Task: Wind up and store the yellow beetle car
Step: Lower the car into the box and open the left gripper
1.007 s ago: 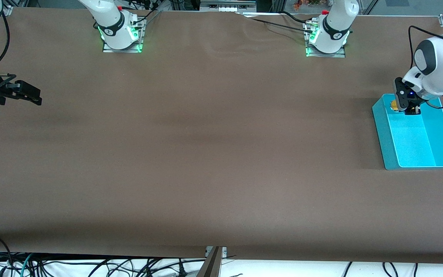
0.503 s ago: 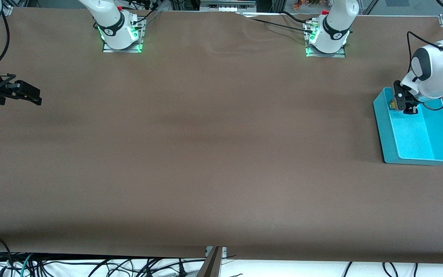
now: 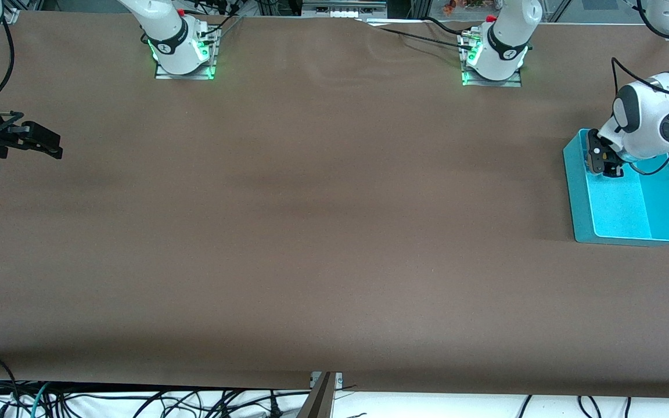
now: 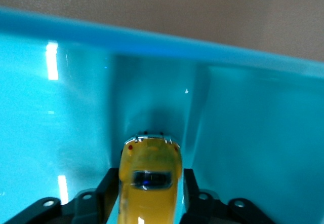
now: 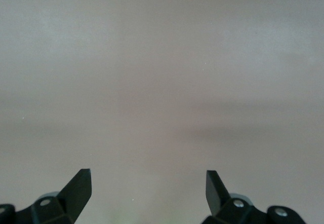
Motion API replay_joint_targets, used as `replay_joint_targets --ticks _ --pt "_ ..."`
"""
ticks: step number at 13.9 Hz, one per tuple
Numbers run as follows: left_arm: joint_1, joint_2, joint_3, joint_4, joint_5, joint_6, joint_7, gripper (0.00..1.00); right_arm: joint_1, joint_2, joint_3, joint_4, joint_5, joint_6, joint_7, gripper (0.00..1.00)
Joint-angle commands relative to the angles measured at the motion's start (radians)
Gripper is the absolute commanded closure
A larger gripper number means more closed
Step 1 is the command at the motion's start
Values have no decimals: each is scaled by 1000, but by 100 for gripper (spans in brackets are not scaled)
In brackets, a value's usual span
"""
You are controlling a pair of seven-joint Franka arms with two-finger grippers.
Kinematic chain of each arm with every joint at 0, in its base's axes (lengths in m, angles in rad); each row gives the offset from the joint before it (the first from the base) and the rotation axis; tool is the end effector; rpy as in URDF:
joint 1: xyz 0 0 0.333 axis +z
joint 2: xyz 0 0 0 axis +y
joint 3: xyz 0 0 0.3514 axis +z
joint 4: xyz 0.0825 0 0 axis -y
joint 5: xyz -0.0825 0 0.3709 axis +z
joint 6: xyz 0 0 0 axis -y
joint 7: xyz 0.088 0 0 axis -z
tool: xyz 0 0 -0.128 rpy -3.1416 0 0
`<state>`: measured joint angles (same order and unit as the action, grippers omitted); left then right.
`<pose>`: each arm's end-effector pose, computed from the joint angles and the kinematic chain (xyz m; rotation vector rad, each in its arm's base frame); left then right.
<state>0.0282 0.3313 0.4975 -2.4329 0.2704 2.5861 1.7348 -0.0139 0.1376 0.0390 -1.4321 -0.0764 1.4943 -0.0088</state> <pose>0.4070 0.2451 0.2015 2.2940 -2.0583 -0.4994 0.5789 0.0025 0.6188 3.0675 0.0472 -0.1147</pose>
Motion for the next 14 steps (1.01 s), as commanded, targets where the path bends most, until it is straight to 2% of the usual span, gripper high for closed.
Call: replay_joint_targets --ticks 1,4,5,7,10,12,13,14 --pt "-2 -50 0 14 -72 -30 3 0 -15 -9 10 -8 -5 7 -11 0" --pt "-10 -236 -10 14 -69 -84 9 0 -15 -9 10 -8 -5 7 -11 0" --pt "-10 -295 -34 14 -71 -102 2 0 -15 -9 10 -8 -6 7 -11 0" --pt "-37 -397 -48 14 -77 -147 -68 1 -15 -9 10 -8 -6 7 -11 0" --pt "-89 -515 -51 15 -79 -257 -370 1 -15 -9 10 -8 -6 7 -11 0" --pt "-134 -535 -68 46 -80 -312 -591 1 -17 -9 10 -8 -6 7 -11 0" --pt "-146 -535 -94 76 -100 -351 -695 1 -17 -9 10 -8 -6 7 -11 0" --pt "-148 -535 -149 96 -144 -391 -795 1 -18 -9 10 -8 -6 7 -11 0"
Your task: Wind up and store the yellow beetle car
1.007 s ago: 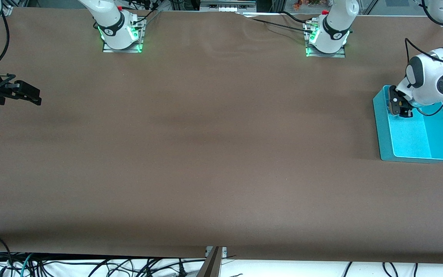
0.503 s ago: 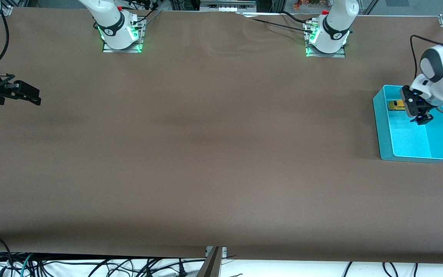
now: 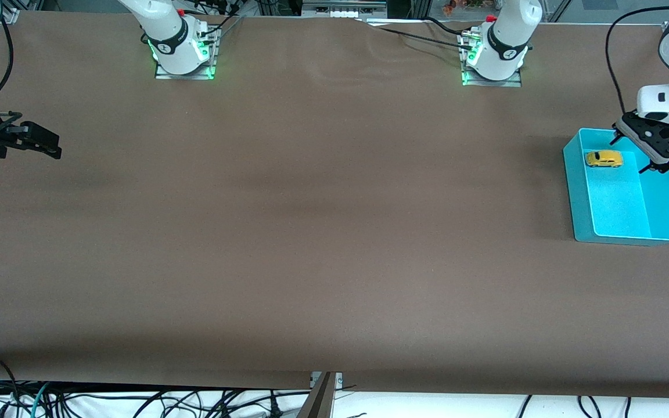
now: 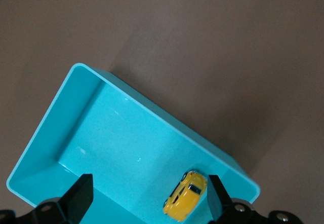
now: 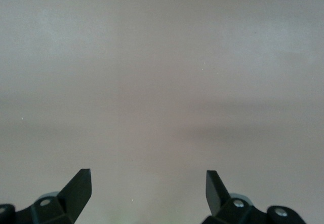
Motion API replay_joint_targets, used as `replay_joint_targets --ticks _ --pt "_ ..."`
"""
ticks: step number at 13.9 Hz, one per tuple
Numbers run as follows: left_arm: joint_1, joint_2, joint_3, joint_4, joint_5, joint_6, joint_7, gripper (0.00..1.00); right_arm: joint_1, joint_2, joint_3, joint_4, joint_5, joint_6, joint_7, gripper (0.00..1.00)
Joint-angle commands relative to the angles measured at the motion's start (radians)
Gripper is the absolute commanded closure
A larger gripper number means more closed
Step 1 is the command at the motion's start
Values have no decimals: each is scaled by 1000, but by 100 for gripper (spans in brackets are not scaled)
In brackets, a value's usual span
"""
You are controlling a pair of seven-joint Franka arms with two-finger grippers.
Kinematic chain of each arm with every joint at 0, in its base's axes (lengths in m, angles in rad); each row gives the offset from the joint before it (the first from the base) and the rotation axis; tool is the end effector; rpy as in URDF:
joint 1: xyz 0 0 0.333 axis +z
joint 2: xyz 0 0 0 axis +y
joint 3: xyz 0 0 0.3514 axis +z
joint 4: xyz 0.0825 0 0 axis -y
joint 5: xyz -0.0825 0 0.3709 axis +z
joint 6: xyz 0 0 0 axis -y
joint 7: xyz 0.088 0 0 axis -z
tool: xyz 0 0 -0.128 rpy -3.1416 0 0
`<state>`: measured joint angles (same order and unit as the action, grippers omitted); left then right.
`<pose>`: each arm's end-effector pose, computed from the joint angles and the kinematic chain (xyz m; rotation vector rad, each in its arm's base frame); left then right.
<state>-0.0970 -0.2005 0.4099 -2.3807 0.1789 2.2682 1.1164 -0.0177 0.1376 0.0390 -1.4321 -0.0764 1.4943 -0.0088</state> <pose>0.4372 0.1531 0.4216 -2.7301 1.3490 -0.0260 0.5789 0.0003 0.6188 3.0677 0.0414 -0.1149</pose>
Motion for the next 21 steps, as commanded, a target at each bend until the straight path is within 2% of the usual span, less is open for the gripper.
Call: replay_joint_targets --ticks 1,7,10,11,15,19,21 --pt "-23 -2 -109 75 -76 -108 -261 1 -15 -9 10 -8 -6 7 -11 0" --pt "-30 3 -276 326 -82 -459 -679 1 -15 -3 10 -7 -13 7 -13 0" --pt "-36 13 -362 441 -82 -576 -895 1 -15 -3 10 -7 -13 7 -13 0" --pt "-36 25 -370 471 -82 -607 -950 1 -15 -3 10 -7 -13 7 -13 0" --pt "-26 56 -396 538 -142 -618 -1174 0 -15 -3 9 -7 -11 7 -11 0" --pt "11 81 -408 548 -191 -552 -1173 0 -15 -1 9 -7 -10 7 -11 0" --pt "28 90 -436 549 -190 -549 -1173 0 -15 -3 9 -7 -10 7 -11 0"
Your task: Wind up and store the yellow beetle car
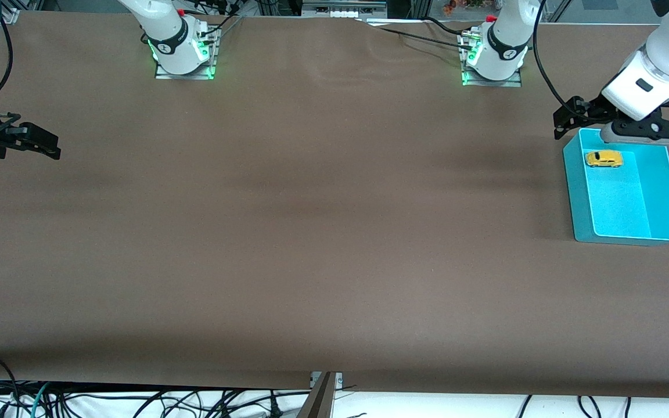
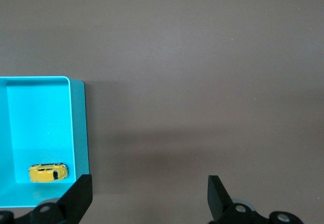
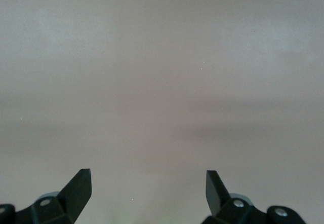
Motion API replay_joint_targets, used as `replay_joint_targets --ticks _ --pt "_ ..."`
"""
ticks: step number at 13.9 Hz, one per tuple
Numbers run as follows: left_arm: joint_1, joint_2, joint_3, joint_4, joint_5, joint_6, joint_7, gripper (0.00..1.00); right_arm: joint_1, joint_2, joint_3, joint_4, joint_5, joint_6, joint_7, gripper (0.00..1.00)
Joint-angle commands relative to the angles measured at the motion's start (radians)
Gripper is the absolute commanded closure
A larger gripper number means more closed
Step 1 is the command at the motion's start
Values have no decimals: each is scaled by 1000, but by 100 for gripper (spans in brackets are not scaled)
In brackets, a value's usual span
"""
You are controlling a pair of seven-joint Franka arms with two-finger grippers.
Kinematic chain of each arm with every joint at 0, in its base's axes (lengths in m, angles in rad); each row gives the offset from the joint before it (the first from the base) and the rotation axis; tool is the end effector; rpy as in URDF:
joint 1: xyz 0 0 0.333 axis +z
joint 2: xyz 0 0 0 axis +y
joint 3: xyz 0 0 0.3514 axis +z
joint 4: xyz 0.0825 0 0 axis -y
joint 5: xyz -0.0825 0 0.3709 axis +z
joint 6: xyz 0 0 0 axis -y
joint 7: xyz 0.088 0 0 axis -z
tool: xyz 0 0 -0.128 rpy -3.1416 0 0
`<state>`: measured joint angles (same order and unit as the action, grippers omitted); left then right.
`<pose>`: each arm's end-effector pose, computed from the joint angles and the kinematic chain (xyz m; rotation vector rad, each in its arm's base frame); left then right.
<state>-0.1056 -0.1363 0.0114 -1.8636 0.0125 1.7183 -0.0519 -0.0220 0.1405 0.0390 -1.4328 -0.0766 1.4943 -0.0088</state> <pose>0.4980 -0.0453 0.5872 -3.1294 0.0693 0.0128 0.5797 -0.0022 0.6168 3.0676 0.0350 -0.1207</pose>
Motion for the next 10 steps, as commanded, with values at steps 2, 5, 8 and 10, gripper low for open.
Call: replay_joint_targets --ticks 2,5,8,10 --pt "69 26 -73 34 -22 3 -5 0 -10 -4 9 -6 -8 7 -11 0" --pt "64 32 -76 43 -23 1 -5 0 -10 -4 9 -6 -8 7 -11 0" --pt "66 121 -74 136 -23 -17 -2 0 -10 -4 9 -6 -9 7 -13 0" --pt "66 116 -74 133 -23 -19 -2 0 -10 -4 9 -6 -9 7 -13 0"
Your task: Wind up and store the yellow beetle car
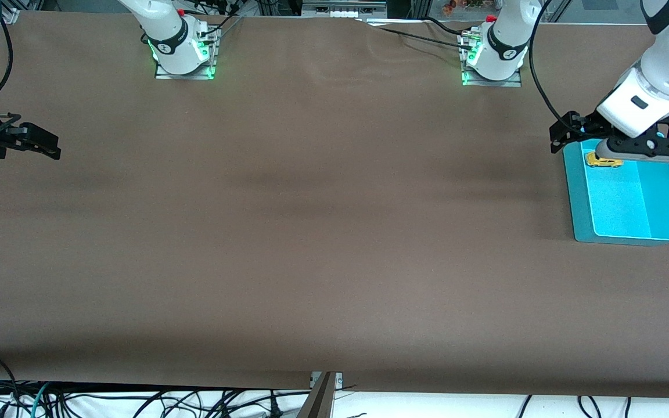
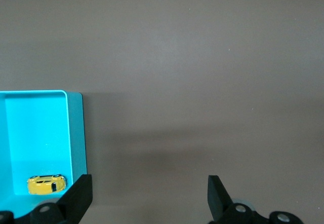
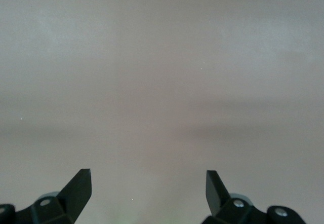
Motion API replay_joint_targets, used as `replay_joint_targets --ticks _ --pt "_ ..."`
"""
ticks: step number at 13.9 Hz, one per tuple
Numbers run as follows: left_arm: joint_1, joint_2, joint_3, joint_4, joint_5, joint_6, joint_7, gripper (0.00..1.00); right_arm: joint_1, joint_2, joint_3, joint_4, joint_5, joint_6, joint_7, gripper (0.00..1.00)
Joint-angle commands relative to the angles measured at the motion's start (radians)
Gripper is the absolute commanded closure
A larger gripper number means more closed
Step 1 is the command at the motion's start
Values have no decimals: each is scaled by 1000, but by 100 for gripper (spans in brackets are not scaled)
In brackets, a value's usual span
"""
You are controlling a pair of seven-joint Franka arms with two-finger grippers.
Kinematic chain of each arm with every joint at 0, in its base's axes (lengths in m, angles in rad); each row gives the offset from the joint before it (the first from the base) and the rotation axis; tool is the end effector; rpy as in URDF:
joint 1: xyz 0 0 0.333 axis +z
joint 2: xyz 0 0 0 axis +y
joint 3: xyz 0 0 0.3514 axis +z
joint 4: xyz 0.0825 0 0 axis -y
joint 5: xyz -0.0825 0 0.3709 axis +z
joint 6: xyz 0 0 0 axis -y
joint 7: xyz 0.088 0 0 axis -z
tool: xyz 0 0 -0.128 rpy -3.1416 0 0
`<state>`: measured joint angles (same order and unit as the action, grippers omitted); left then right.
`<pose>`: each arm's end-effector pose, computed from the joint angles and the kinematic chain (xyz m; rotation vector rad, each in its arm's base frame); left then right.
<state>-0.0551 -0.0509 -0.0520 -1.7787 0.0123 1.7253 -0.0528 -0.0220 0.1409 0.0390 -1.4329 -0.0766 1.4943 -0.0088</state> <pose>0.5285 -0.0561 0.5834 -3.1254 0.0878 0.0022 0.5798 -0.0022 0.6165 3.0676 0.0350 -0.1214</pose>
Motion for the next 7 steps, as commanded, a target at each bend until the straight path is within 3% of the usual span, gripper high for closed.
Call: replay_joint_targets --ticks 1,7 --pt "14 31 -12 48 -23 -26 -1 0 -10 -4 9 -6 -9 7 -13 0" --pt "20 32 -11 48 -25 -39 -1 0 -10 -4 9 -6 -11 7 -13 0"
